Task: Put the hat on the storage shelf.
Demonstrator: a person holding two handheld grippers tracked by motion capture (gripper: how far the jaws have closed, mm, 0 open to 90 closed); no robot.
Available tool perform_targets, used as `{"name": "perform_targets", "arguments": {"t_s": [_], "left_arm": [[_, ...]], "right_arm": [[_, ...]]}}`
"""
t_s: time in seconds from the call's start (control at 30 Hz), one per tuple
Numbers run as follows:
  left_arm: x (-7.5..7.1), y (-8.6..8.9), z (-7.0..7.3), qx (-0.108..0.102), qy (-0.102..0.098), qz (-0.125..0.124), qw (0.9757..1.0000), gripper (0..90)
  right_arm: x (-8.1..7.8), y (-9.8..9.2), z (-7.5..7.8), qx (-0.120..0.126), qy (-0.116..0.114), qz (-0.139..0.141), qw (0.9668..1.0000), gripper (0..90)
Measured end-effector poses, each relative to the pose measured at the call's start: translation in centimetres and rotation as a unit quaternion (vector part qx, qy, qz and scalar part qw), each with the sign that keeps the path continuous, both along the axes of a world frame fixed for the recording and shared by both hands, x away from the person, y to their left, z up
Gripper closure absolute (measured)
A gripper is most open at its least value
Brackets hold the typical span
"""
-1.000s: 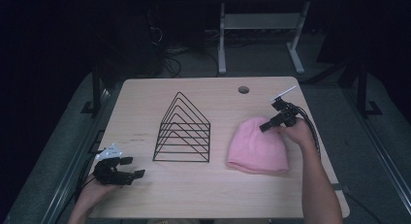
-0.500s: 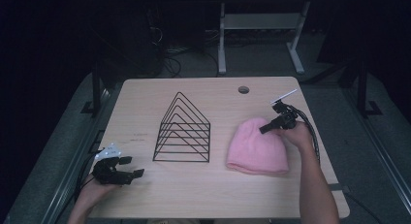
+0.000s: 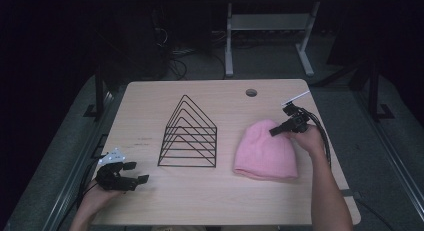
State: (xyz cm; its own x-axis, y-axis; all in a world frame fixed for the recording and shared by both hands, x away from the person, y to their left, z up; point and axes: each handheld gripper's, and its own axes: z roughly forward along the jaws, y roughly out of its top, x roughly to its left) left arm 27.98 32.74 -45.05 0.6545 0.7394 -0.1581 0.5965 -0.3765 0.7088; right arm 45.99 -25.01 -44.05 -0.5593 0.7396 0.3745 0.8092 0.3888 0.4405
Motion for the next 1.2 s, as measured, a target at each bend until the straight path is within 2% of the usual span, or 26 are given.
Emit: {"name": "perform_targets", "arguments": {"t_s": [0.33,0.5,0.63,0.8,0.9,1.0,1.2], "left_arm": [[0.0,0.0,0.1,-0.005,0.0,0.0,1.0,21.5],[0.0,0.3,0.3,-0.006,-0.003,0.002,1.0,21.5],[0.0,0.6,0.6,-0.01,-0.006,0.004,0.9999,21.6],[0.0,0.5,0.9,-0.008,-0.011,-0.004,0.9999,21.6],[0.2,0.3,1.2,-0.019,-0.01,-0.005,0.9998,21.6],[0.5,0.1,1.8,-0.019,-0.018,-0.012,0.9996,21.6],[0.9,-0.5,2.9,-0.017,-0.016,-0.038,0.999,21.7]], "right_arm": [[-0.8,-0.4,1.8,0.03,-0.021,0.002,0.9993,75.6],[-1.3,-0.7,3.2,0.05,-0.037,0.003,0.998,76.1],[-1.9,-0.8,4.8,0.065,-0.053,0.008,0.9964,76.4],[-2.6,-0.7,6.4,0.075,-0.072,0.017,0.9944,76.5],[-3.2,-0.6,7.6,0.082,-0.081,0.024,0.9931,76.5],[-3.9,-0.4,9.0,0.085,-0.098,0.032,0.991,76.7],[-5.1,0.1,11.7,0.081,-0.127,0.05,0.9873,76.8]]}}
